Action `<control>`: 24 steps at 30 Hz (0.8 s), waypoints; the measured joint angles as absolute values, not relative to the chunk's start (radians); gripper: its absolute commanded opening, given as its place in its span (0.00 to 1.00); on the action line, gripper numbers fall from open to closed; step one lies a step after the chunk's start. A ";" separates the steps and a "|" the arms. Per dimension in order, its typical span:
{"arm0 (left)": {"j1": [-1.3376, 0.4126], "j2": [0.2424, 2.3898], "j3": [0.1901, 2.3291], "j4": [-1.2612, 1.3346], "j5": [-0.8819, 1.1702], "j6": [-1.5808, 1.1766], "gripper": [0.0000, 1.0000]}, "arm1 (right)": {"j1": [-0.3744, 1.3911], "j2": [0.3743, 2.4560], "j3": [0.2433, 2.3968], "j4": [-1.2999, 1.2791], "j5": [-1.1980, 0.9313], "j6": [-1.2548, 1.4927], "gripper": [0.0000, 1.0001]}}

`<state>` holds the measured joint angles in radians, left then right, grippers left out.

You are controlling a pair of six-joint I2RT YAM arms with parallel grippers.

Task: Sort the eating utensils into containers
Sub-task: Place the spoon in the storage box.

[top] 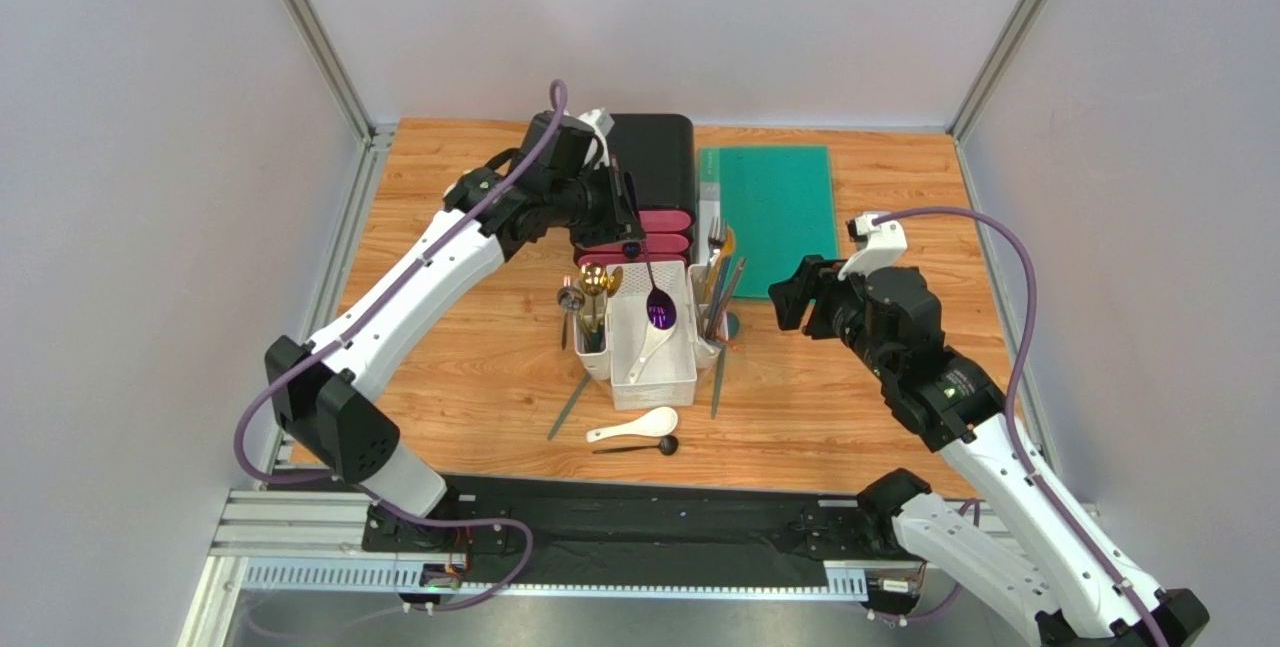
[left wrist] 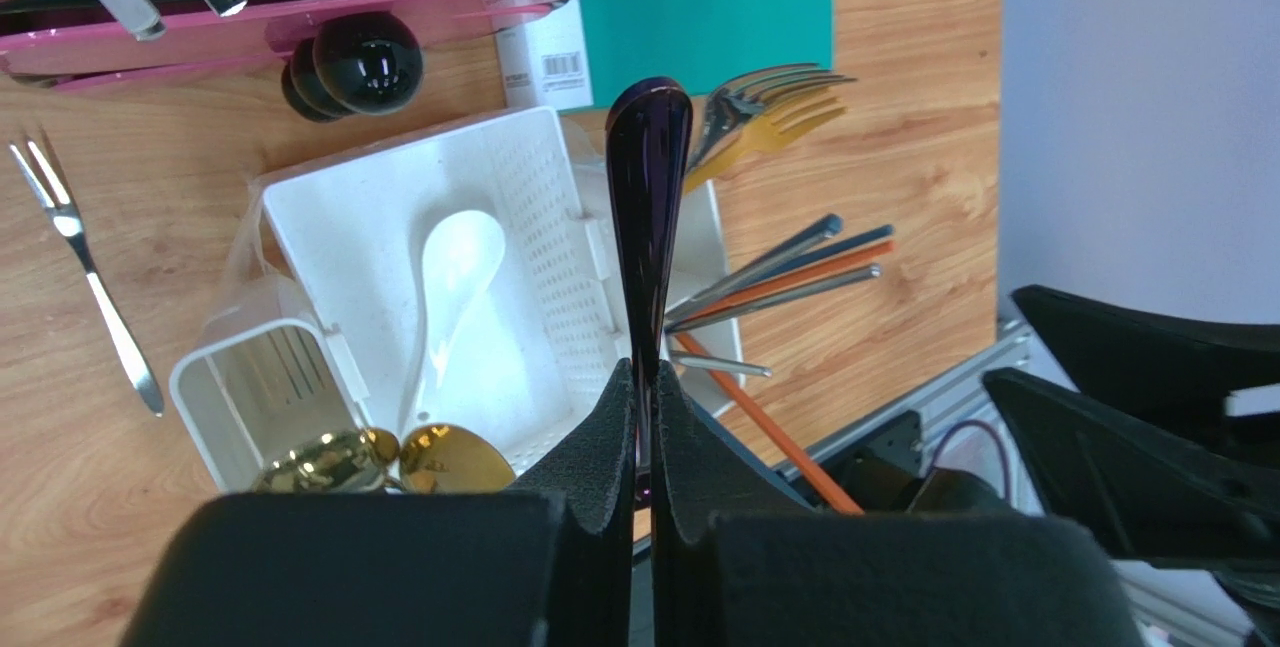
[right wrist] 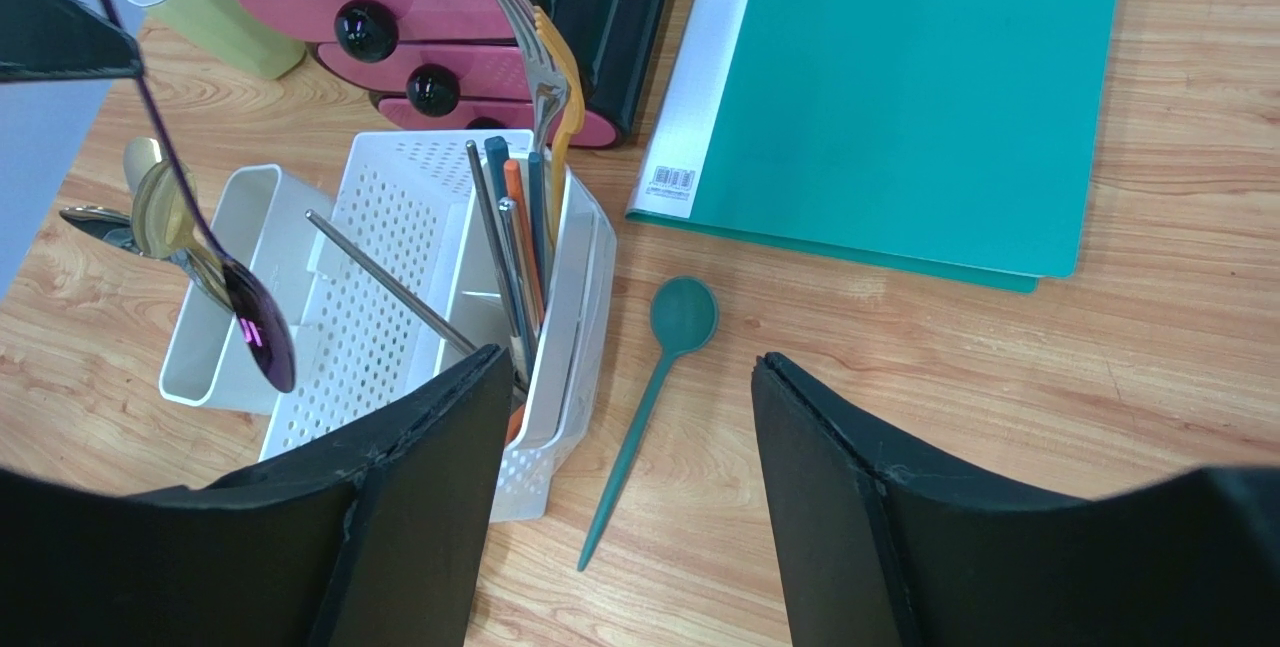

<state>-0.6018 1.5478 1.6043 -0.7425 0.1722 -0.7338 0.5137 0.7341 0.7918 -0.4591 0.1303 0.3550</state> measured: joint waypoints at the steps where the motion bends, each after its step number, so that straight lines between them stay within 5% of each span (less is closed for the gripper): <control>1: -0.604 1.566 1.610 -0.748 0.176 -0.722 0.00 | 0.514 0.734 0.792 -0.459 0.133 0.355 0.65; 24: -0.692 1.721 1.582 -0.793 0.189 -0.619 0.00 | 0.514 0.730 0.792 -0.475 0.178 0.355 0.64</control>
